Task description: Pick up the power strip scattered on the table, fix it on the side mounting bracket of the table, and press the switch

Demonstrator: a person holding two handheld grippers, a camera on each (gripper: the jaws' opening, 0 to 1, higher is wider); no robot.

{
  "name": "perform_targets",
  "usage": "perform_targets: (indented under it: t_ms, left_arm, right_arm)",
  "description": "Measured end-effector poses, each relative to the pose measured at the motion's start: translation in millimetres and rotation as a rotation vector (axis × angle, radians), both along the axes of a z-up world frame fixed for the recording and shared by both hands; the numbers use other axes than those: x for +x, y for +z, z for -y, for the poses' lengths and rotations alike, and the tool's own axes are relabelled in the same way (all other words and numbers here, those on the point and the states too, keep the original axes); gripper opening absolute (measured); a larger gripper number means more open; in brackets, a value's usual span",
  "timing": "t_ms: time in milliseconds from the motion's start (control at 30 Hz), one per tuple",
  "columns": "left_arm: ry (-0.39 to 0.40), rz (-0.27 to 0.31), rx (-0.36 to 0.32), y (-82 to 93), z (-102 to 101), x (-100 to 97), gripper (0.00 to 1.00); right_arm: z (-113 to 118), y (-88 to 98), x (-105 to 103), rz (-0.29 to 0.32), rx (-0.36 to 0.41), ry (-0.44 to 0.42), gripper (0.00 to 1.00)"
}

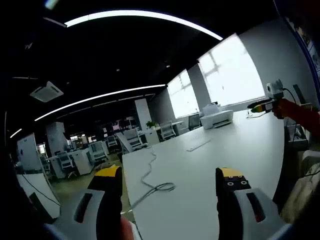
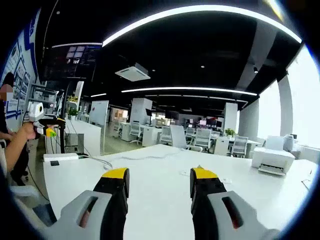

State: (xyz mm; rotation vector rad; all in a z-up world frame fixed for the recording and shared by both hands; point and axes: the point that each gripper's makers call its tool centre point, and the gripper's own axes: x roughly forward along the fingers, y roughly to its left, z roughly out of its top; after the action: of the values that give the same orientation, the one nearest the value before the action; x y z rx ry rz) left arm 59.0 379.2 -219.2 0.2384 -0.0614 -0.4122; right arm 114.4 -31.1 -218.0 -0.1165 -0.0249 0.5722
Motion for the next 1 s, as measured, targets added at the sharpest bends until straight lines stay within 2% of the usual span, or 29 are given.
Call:
perform_targets:
  t_ms: [200, 267, 633, 833, 1000]
  left_arm:
    - [-0.003, 0.035, -0.089, -0.5, 13.5, -1.3, 0.77]
    - [-0.003, 0.034, -0.094, -4.9, 18.1, 0.0, 0.78]
    - [0.031, 0.142, -0.137, -15.3, 28.8, 5.3, 0.79]
    - [0.030, 0.116, -0.148, -32.2, 34.5, 9.0, 0.80]
    - [0.019, 0.089, -0.172, -46.1, 38.4, 11.1, 0.81]
  right_arm:
    - [11.5, -8.6, -7.8, -0.006, 0.026, -0.011, 0.46]
    - [16.3, -9.1, -10.8, -0.003, 0.036, -0.020, 0.46]
    - [34.5, -22.0, -27.9, 0.008, 0.088, -0.055, 0.47]
    - [46.1, -33.1, -30.8, 0.001, 0.126, -0.079, 0.49]
    - [49.1, -43.5, -34.1, 0.006, 0.112, -0.092, 0.51]
